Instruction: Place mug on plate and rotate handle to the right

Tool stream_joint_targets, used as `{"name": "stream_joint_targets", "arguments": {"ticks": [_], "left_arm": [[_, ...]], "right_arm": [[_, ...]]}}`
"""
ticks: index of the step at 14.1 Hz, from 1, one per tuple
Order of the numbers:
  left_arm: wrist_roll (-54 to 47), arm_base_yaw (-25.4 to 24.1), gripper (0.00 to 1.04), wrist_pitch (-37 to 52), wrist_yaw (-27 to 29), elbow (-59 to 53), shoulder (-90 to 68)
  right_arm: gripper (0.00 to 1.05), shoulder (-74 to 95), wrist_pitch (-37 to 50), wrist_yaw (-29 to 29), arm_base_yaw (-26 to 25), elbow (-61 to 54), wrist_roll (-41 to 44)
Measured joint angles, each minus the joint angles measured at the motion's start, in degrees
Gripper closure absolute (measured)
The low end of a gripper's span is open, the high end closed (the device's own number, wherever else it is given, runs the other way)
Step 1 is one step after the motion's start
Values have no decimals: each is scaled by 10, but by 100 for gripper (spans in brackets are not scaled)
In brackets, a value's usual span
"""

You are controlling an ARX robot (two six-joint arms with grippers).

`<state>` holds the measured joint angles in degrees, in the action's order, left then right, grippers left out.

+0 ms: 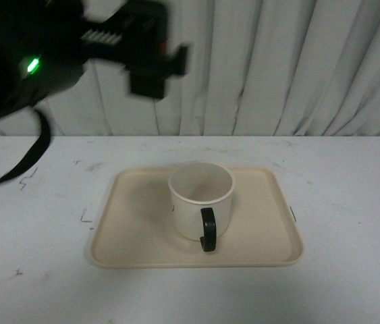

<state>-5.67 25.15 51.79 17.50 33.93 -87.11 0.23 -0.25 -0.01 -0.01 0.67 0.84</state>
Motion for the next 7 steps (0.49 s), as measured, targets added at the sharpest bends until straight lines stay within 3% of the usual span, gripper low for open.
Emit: {"name": "stream_joint_targets", "arguments": {"ticks": [1, 2, 4, 5, 7], "left_arm": [[24, -24, 43, 2, 39, -47, 24], [40, -52, 56, 15, 36, -85, 70], [51, -88, 83, 22, -9, -151, 153], [55, -115, 104, 5, -40, -203, 190], [55, -147, 103, -9, -63, -236, 257]], "right_arm": [[6, 0, 0, 0, 0, 0, 0], [6, 0, 0, 0, 0, 0, 0], [6, 0, 0, 0, 0, 0, 0], [6, 0, 0, 0, 0, 0, 0], [6, 0, 0, 0, 0, 0, 0]]}}
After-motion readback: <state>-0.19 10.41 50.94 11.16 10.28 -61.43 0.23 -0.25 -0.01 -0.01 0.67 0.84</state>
